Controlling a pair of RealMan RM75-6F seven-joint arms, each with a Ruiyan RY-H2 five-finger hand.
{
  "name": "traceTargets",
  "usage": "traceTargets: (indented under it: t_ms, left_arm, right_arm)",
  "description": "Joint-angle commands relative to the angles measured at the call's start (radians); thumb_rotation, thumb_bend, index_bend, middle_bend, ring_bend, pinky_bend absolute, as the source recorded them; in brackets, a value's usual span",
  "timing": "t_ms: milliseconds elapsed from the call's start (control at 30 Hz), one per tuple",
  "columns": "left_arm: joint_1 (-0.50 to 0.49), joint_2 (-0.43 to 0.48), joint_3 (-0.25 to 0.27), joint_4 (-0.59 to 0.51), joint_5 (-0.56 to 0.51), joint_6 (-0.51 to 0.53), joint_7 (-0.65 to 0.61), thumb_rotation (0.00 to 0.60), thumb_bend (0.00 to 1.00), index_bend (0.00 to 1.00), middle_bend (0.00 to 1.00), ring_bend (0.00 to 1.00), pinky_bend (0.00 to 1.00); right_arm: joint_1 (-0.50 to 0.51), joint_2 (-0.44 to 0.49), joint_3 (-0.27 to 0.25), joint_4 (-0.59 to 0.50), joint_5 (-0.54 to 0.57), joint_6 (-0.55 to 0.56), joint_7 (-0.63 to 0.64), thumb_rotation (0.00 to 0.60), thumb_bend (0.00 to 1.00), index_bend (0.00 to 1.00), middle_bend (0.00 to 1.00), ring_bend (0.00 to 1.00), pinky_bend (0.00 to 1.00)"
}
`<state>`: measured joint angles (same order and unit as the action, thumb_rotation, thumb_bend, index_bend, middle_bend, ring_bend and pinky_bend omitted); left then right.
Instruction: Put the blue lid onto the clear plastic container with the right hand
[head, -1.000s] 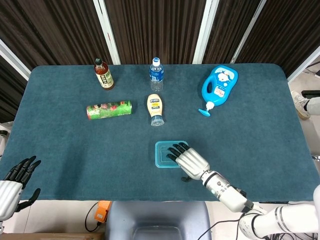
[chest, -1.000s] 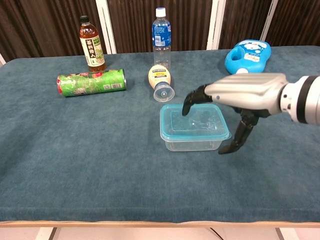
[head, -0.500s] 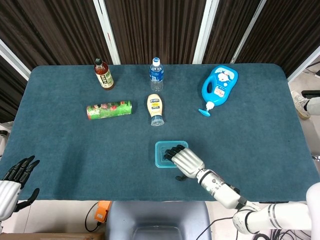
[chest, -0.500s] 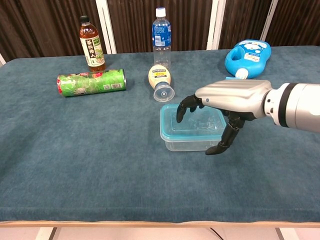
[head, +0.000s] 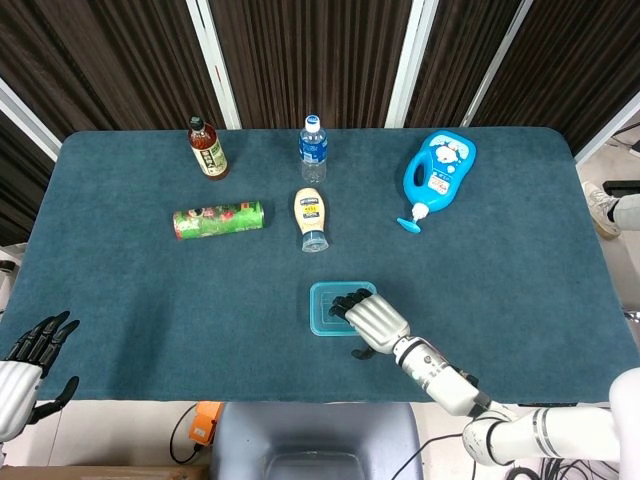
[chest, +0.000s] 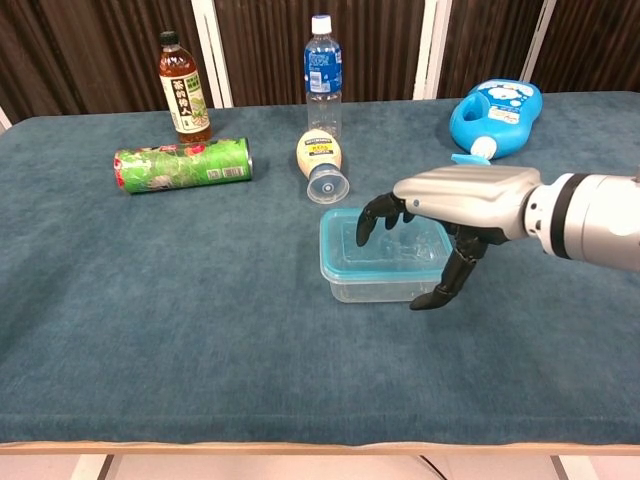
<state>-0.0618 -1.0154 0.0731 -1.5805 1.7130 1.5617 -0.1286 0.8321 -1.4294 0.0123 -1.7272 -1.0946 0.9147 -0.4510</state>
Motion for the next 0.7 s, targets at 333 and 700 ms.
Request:
traceTargets:
  t_ms: [333, 700]
  left_arm:
    - [0.001, 0.001, 0.000, 0.000, -0.001, 0.002, -0.002, 0.600, 0.39, 0.00, 0.00, 0.00, 0.16]
    - [0.001, 0.000, 0.000, 0.000, 0.000, 0.002, -0.001, 0.600, 0.39, 0.00, 0.00, 0.00, 0.16]
  right_arm:
    - [-0.003, -0.014, 0.013, 0.021, 0.013, -0.024, 0.009, 0.600, 0.35, 0.40, 0.31, 0.27, 0.34]
    - [-0.003, -0.018, 0.012, 0.022, 0.026, -0.037, -0.008, 0.600, 0.35, 0.40, 0.31, 0.28, 0.34]
